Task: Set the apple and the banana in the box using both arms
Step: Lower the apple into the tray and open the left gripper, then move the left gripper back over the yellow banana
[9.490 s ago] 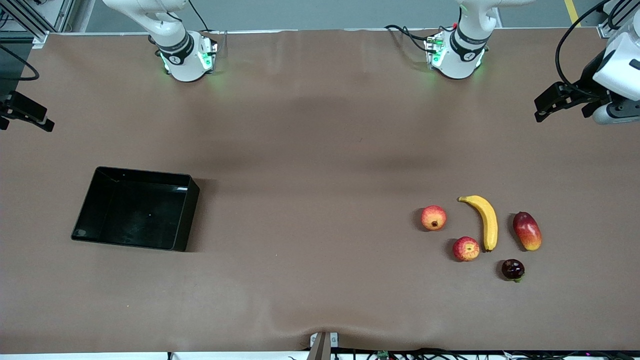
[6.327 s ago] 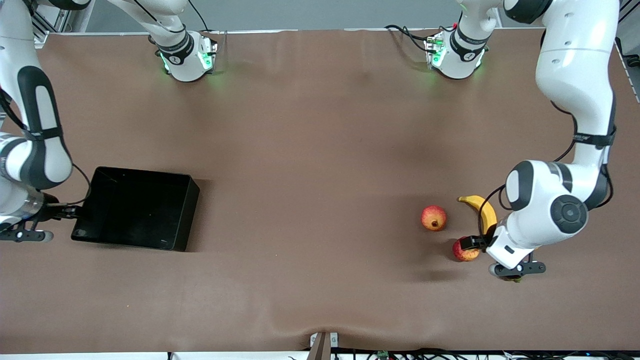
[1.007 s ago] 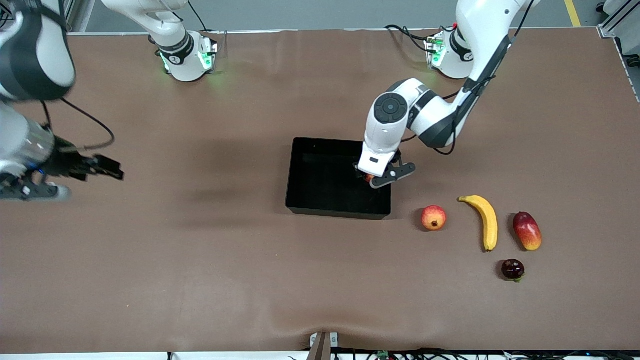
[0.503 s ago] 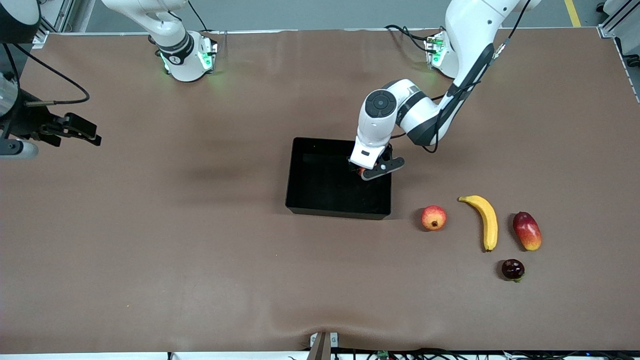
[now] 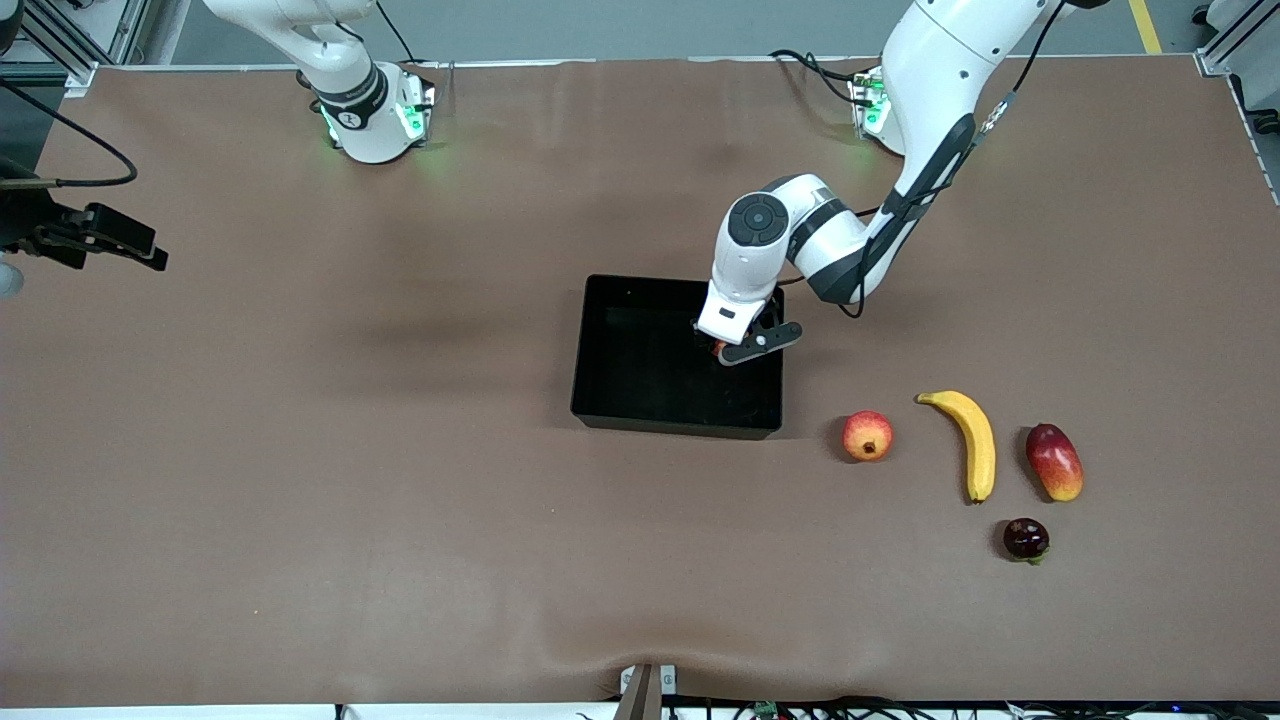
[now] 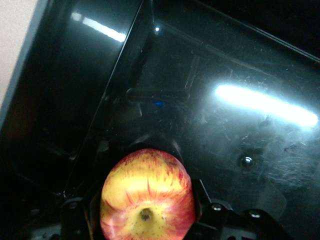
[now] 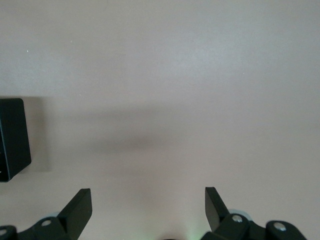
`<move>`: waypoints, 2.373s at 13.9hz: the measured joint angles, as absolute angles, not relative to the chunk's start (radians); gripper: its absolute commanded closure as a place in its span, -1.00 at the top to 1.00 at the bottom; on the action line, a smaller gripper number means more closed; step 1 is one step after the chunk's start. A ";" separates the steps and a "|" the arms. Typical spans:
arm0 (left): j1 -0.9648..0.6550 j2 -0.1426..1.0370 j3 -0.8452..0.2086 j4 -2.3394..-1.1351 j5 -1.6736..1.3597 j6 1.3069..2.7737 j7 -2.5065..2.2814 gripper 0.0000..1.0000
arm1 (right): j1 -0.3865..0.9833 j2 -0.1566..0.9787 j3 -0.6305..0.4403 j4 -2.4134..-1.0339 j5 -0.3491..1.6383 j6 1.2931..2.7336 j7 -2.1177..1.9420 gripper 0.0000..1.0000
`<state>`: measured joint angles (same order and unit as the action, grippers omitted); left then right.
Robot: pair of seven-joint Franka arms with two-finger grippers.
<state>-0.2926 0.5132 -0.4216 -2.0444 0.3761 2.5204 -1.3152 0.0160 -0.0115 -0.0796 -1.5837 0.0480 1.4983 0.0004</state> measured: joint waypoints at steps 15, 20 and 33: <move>-0.291 0.533 -0.420 -2.021 0.381 2.554 -1.315 1.00 | 0.004 -0.012 -0.091 -1.556 0.059 1.487 -0.002 1.00; -0.287 0.483 -0.420 -1.895 0.388 2.379 -1.317 1.00 | 0.002 -0.012 -0.092 -1.550 0.058 1.487 -0.002 1.00; 0.111 0.368 -0.411 -1.819 0.392 2.190 -0.782 1.00 | -0.005 -0.012 -0.094 -1.535 0.058 1.487 -0.002 1.00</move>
<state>0.1108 0.3675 -0.4114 -1.8189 0.3917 2.1895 -0.7818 -0.0054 -0.0118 -0.0942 -1.5350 0.0582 1.4869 -0.0019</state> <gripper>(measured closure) 0.000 0.000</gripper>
